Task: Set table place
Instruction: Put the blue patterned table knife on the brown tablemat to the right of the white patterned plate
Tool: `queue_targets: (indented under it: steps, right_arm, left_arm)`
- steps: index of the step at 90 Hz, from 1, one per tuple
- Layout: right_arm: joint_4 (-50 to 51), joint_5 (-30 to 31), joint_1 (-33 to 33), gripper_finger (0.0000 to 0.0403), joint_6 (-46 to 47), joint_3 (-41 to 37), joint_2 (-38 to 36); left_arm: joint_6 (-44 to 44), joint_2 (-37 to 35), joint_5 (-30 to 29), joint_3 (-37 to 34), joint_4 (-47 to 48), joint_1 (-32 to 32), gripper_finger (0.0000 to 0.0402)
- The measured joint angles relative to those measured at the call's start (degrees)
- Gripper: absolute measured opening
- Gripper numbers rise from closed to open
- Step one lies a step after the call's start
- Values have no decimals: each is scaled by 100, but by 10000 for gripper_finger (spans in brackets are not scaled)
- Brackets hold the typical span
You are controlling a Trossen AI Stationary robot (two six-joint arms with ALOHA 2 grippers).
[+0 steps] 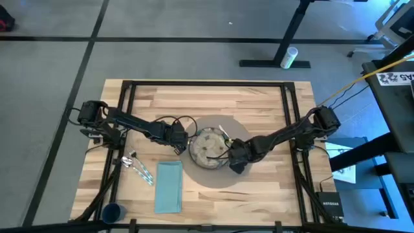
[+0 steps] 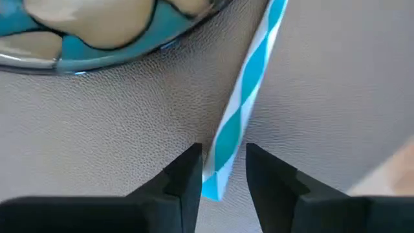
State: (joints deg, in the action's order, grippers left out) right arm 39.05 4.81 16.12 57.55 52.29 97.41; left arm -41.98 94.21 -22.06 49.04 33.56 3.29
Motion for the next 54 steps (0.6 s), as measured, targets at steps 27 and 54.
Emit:
queue_targets:
  steps: [27,54]
  right_arm:
    - [-84,108,7,18,268,-69,-28]
    - [-227,345,7,2,575,-50,-57]
  left_arm:
    - [0,0,-2,0,0,0,0]
    - [-141,0,-54,0,-31,0,0]
